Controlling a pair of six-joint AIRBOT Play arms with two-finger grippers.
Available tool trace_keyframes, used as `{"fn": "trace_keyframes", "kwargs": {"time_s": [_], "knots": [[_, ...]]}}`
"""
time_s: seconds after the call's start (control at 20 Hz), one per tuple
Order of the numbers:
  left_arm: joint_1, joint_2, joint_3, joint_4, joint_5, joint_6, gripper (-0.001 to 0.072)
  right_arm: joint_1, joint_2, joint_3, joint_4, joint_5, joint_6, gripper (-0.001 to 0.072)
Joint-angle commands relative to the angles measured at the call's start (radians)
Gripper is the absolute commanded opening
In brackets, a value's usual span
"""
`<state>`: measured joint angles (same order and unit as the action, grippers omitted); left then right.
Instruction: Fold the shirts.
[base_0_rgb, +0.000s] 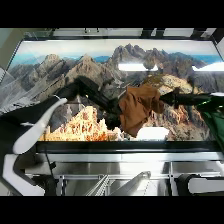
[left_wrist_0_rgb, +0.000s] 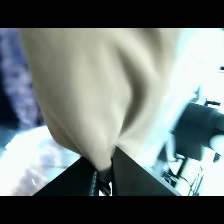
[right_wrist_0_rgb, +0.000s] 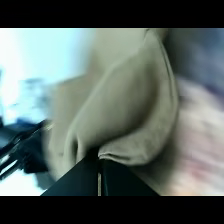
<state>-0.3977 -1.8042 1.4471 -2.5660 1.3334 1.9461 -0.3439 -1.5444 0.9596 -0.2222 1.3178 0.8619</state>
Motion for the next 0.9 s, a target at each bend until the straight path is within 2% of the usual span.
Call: {"fn": "trace_keyframes", "kwargs": {"time_s": [0.0,0.1,0.25,0.45,0.6,0.85], "knots": [[0.101,0.208,0.119,-0.002,0.176,-0.002,0.0021,-0.056,0.299,0.026,0.318,0.154,-0.112,0.0020],[0.166,0.372,0.215,-0.001,0.235,-0.005,0.0021,-0.129,0.579,0.026,0.392,0.098,-0.126,0.0020],[0.235,0.581,0.349,0.000,0.243,-0.010,0.0027,-0.238,0.968,0.026,0.352,-0.125,-0.126,0.0019],[0.279,0.726,0.461,0.006,0.237,-0.010,0.0029,-0.319,1.294,0.026,0.278,-0.398,-0.160,0.0019],[0.290,0.780,0.370,0.036,0.205,-0.010,0.0029,-0.322,1.324,0.024,0.232,-0.399,-0.155,0.0020],[0.288,0.702,0.053,0.035,0.060,-0.005,0.0029,-0.317,1.091,-0.014,0.232,-0.245,-0.152,0.0020]]}}
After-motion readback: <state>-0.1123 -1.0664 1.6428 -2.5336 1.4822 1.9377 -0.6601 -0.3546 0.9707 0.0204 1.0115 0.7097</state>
